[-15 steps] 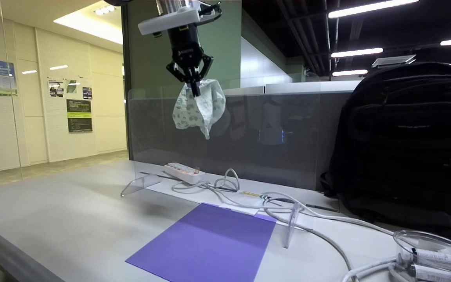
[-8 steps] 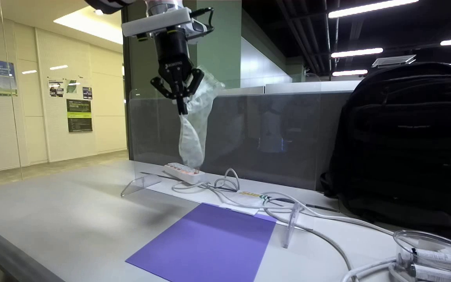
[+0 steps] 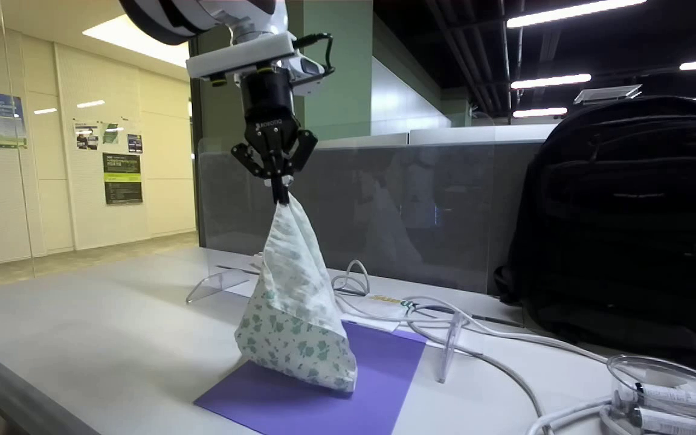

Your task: Pick up the towel from the glass screen and put it on the table.

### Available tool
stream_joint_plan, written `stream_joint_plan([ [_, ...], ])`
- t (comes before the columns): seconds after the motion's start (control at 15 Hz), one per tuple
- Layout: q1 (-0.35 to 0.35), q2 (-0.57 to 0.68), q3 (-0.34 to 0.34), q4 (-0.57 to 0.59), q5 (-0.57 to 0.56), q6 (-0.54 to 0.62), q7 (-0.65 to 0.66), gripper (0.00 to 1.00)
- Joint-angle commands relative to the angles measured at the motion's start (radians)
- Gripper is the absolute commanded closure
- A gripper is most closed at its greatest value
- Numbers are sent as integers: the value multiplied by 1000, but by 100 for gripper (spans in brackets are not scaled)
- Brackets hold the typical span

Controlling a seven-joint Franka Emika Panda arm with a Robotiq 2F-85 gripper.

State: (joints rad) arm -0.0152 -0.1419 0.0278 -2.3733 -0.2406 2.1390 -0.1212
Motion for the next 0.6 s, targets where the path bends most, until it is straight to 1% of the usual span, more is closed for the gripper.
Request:
stream_joint_plan([
  [0.0, -6, 11, -4, 10, -32, 3, 106, 72],
  [0.27, -14, 7, 3, 11, -52, 6, 283, 45],
  [0.53, -15, -3, 8, 3, -85, 16, 389, 17],
])
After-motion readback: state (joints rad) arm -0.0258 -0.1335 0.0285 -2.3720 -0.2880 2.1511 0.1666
